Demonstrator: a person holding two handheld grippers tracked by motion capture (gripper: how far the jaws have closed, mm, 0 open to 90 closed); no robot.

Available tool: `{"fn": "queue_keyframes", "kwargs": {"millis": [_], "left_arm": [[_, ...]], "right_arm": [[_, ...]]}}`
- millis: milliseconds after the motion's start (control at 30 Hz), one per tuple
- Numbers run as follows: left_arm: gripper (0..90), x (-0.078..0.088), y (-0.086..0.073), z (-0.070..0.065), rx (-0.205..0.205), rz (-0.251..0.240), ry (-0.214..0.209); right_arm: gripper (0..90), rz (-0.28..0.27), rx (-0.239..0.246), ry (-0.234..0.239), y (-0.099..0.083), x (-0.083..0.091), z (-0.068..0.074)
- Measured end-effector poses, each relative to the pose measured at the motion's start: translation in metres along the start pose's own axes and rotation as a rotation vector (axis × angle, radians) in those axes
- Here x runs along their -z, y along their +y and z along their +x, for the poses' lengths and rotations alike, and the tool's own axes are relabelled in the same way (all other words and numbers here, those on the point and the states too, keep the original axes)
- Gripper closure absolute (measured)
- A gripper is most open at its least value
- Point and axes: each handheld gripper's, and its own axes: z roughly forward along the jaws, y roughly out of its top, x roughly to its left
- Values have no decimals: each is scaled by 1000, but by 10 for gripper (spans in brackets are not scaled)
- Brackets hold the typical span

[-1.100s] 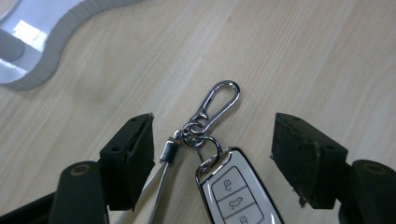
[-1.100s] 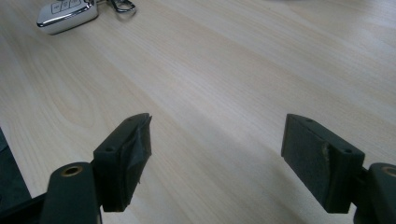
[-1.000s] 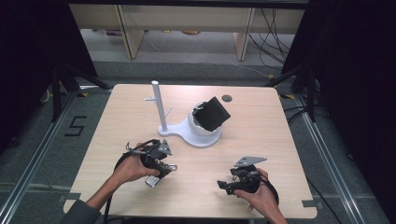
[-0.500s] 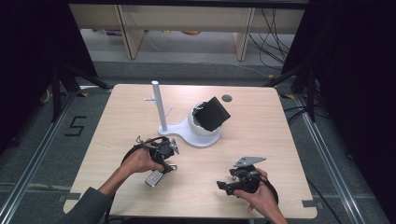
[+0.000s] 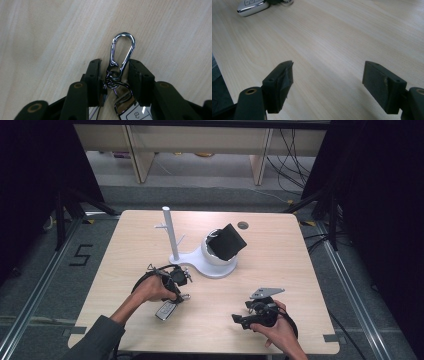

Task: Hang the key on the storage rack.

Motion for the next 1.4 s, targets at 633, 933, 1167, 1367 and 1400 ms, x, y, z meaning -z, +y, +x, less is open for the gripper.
{"fn": "queue_keyframes", "kwargs": {"millis": [633,933,1167,1367,1400], "left_arm": [[735,-3,19,-9,-29,132,-9],[713,-3,18,-6,-12,145,-8],[740,-3,18,-6,-19,164,-5],[748,-2,16,-7,-43,146,-6],[748,-2,16,-6,-45,144,-7]], "right_arm": [[254,22,33,5,1,0,0],[254,14,25,5,0,-1,1],[255,18,30,8,0,-2,2],[255,8,28,11,0,-2,0],[256,25,36,6,0,-1,-1]]}}
